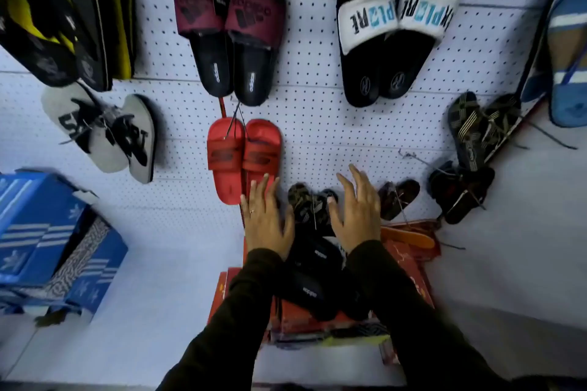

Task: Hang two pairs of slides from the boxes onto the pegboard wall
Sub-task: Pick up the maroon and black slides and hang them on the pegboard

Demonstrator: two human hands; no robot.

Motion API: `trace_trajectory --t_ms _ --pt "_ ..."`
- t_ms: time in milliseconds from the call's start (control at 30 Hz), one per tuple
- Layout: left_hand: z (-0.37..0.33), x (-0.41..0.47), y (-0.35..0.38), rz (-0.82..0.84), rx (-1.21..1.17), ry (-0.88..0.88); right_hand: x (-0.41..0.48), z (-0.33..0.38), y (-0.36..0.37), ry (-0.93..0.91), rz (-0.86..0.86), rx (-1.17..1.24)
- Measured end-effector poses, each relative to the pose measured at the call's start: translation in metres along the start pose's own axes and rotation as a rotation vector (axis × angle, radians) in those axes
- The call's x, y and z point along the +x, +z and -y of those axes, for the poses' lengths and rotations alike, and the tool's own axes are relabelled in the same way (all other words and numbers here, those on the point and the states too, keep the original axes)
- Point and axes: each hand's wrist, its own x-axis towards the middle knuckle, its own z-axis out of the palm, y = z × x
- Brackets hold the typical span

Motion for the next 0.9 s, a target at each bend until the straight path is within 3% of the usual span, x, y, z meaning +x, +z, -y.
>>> trace_trajectory --t_ms 167,300,433,533,633,667,700,733,800,900 --pt "0.033 -0.06 0.04 0.183 -0.141 -0.379 -0.024 -0.025 0.041 0.081 0.394 0.019" --pt "0.04 -0.093 0.066 0.269 -0.266 -0.9 -0.029 -0.036 0.064 0.138 0.67 0.027" --pt "0.042 -0.114 0.104 0.382 -0.628 -1.342 -0.027 -0.037 0.075 0.24 0.776 0.083" --pt "0.038 -0.115 0.126 0.242 -0.779 -1.54 -0.024 -0.039 0.084 0.303 0.793 0.121" --pt "0.037 -0.113 0.133 0.428 -0.889 -1.663 -0.021 -0.045 0.09 0.371 0.786 0.171" --pt "0.038 -0.116 0.136 0.518 -0.807 -1.586 -0.021 -0.046 0.09 0.401 0.787 0.198" --pt "0.038 -0.116 0.132 0.485 -0.845 -1.577 -0.021 -0.048 0.092 0.427 0.79 0.229" --pt "0.035 -0.113 0.125 0.425 -0.968 -1.704 -0.021 -0.049 0.093 0.456 0.802 0.249" --pt "0.028 -0.119 0.109 0.503 -1.001 -1.635 -0.021 -0.049 0.093 0.528 0.842 0.272" --pt "0.034 -0.126 0.099 0.484 -1.096 -1.672 -0.024 -0.047 0.092 0.597 0.902 0.261"
